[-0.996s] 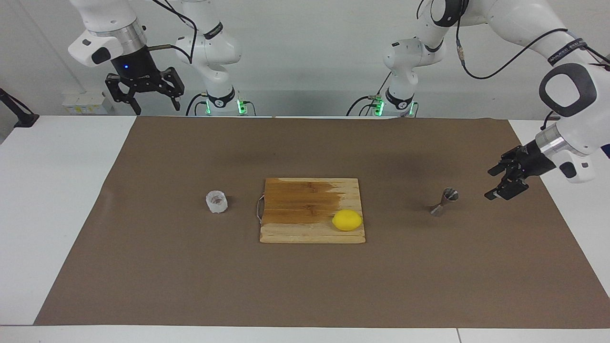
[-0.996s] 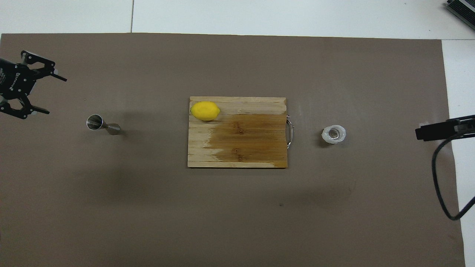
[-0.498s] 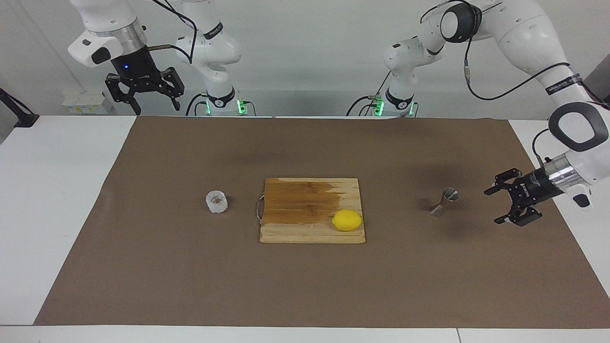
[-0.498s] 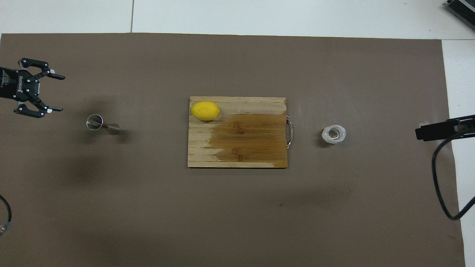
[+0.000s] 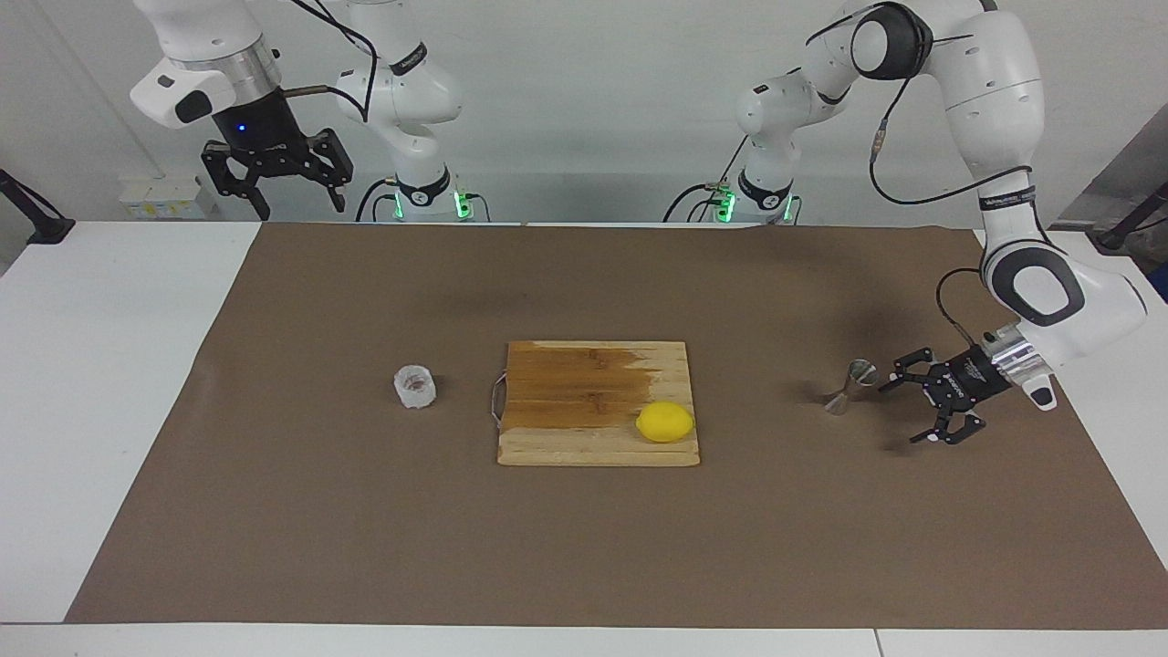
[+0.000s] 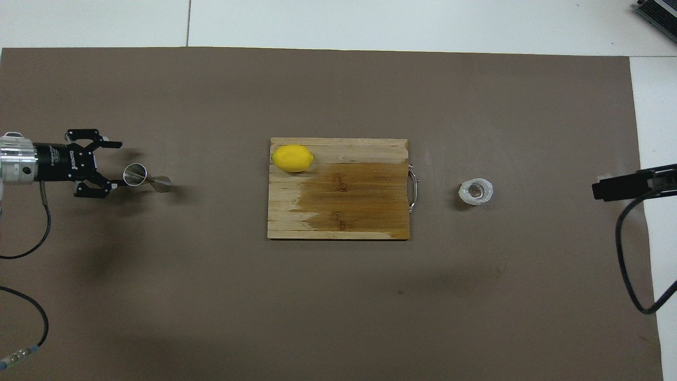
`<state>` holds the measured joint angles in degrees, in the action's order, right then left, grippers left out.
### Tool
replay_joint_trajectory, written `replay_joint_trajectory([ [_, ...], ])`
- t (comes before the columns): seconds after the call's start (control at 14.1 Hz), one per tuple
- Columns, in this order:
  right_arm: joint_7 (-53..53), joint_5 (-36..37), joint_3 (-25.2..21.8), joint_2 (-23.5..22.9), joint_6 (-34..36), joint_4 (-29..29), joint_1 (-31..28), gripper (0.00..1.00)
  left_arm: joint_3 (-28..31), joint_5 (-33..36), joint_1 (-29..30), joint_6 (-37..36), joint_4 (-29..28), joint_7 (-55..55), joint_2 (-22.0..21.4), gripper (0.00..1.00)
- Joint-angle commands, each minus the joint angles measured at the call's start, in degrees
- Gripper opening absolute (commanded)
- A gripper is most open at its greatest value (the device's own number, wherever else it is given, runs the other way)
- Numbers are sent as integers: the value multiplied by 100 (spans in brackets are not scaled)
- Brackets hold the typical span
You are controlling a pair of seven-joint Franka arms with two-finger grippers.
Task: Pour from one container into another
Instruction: 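Close the left gripper around the small metal cup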
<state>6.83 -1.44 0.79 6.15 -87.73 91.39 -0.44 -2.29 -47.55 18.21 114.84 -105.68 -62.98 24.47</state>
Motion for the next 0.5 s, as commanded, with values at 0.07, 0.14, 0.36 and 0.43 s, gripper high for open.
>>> replay_joint_trajectory([
  [0.07, -121, -85, 9, 35, 72, 1, -44, 100, -34, -700, 16, 214, -1033, 223, -610, 100],
  [0.14, -121, -93, 9, 35, 72, 1, -44, 100, -43, -807, 85, 162, -1217, 599, -697, 100],
  [0.36, -121, -94, 9, 35, 72, 1, -44, 100, -34, -1509, 262, 109, -1744, 1584, -900, 100],
  [0.43, -121, -94, 9, 35, 72, 1, -44, 100, -43, -1686, 262, 118, -1902, 1883, -970, 100],
])
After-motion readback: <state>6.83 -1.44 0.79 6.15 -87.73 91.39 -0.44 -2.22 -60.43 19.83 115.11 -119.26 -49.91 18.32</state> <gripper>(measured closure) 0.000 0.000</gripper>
